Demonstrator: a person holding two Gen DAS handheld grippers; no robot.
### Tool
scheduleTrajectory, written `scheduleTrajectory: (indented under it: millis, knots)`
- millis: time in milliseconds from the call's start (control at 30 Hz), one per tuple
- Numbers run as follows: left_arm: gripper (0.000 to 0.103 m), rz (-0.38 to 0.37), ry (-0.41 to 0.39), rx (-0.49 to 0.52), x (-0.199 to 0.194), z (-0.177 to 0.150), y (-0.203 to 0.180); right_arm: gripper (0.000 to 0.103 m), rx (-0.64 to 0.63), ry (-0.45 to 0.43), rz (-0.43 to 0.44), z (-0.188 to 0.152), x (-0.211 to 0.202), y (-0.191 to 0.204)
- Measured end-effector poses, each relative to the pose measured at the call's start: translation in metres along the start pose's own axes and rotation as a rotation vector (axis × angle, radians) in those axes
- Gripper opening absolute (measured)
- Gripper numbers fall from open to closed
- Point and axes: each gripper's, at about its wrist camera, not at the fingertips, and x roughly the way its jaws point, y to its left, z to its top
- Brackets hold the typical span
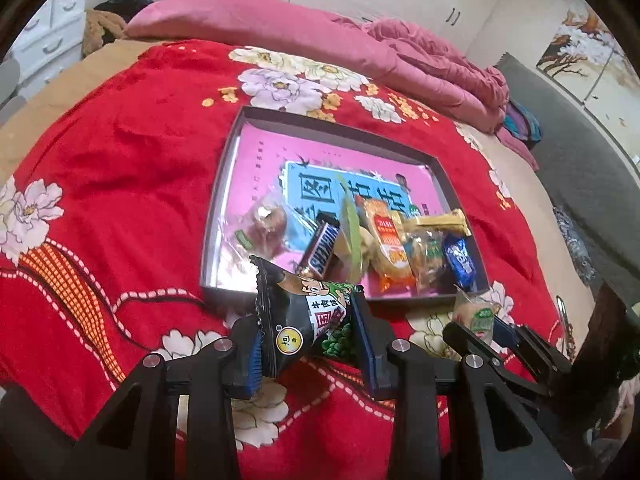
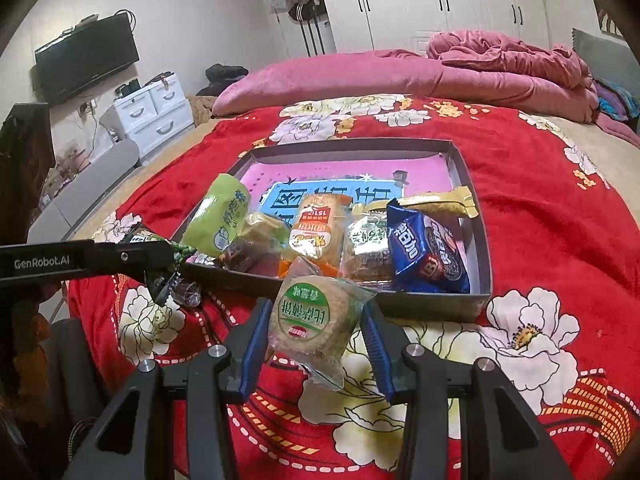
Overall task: Organize snacks
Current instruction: 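Carry the snack bag over the tray with the left tool while the right carries the pastry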
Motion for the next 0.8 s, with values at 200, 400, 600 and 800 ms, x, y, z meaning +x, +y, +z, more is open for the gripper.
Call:
scheduleTrajectory:
  millis: [200, 400, 600, 800]
  knots:
    - [0.038, 0.013, -0.018, -0.01, 0.006, 0.009, 0.003, 0.045, -0.004, -0.013, -0.003, 0.004, 0.0, 0.001]
    - [0.038, 0.026, -0.024, -0.008, 0.012, 0.015, 0.004, 0.045, 0.001, -0.029, -0.005, 0.008, 0.001, -0.002]
    - [0.038, 0.037, -0.026, -0.003, 0.018, 0.018, 0.004, 0.045, 0.007, -0.049, -0.011, 0.014, 0.002, -0.005]
    - [0.038, 0.045, -0.026, -0.005, 0.024, 0.023, 0.006, 0.045, 0.013, -0.058, -0.015, 0.018, 0.005, -0.009]
